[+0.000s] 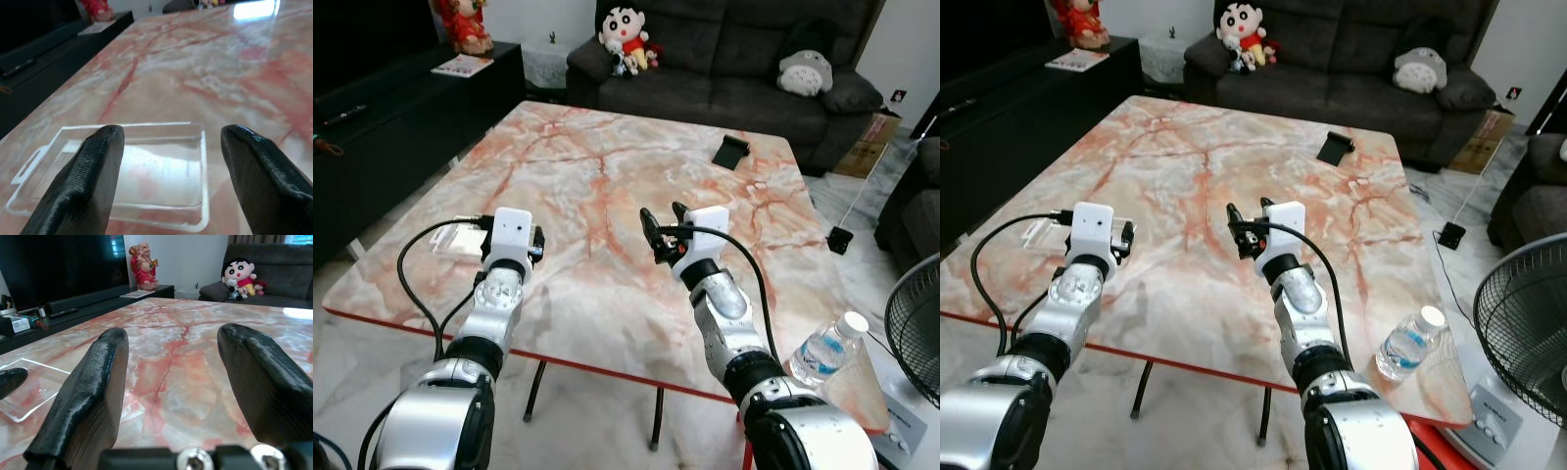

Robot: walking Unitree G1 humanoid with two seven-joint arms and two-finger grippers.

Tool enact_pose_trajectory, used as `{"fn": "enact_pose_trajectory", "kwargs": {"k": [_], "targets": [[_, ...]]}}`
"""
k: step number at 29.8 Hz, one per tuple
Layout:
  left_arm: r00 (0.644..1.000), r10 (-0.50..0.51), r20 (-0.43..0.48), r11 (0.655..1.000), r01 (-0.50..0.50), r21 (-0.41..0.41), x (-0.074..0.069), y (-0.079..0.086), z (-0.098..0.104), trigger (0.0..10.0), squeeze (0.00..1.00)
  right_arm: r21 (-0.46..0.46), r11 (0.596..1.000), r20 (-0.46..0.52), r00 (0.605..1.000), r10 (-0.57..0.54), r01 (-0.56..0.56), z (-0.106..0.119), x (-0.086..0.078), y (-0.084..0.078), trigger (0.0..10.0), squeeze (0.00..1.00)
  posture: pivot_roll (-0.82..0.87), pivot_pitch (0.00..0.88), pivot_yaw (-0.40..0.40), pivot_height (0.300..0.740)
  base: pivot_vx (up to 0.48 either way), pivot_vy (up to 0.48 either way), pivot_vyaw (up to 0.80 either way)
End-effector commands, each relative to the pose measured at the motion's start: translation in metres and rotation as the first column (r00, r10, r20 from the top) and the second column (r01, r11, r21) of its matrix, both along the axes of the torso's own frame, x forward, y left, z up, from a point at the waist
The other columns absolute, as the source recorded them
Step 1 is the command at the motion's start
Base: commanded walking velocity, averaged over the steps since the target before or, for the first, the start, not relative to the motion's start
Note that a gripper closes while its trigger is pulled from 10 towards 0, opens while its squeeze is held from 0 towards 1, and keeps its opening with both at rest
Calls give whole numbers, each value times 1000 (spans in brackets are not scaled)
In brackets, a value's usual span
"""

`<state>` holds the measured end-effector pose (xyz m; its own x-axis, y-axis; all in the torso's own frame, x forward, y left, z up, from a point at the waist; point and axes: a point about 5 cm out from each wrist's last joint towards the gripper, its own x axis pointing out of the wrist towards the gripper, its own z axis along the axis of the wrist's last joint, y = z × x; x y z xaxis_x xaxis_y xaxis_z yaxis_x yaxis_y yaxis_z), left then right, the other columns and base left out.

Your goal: Picking trash to rubbish bin

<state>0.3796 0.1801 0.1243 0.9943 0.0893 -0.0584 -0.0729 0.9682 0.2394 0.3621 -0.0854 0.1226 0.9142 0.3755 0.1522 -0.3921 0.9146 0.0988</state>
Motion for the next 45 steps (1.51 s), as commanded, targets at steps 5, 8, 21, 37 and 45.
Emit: {"fn": "enact_pose_trajectory", "kwargs": {"k": [5, 8, 21, 37, 45], "targets": [[998, -13, -67, 1000, 14, 8, 7, -2, 4, 10000, 0, 3, 1000, -5, 1000, 5, -5, -1, -1, 1, 10000, 0, 110, 16, -74, 740, 0, 0, 0], [996, -17, -90, 1000, 18, 6, 8, -3, 4, 10000, 0, 2, 1000, -6, 1000, 7, -7, -3, -2, 1, 10000, 0, 108, 18, -73, 740, 0, 0, 0], [982, -47, -181, 999, 43, -26, 9, -10, -2, 10000, 0, 0, 1000, -20, 1000, 3, -3, -9, -5, -1, 10000, 0, 100, 40, -70, 740, 0, 0, 0], [954, -82, -290, 996, 69, -56, 3, -20, -18, 0, 0, -2, 1000, -23, 1000, -2, 2, -10, -6, -3, 10000, 0, 95, 50, -66, 740, 0, 0, 0], [947, -88, -308, 994, 63, -90, 2, -21, -22, 0, 0, -1, 1000, -25, 1000, 1, -1, -11, -7, -2, 10000, 0, 95, 52, -65, 740, 0, 0, 0]]}}
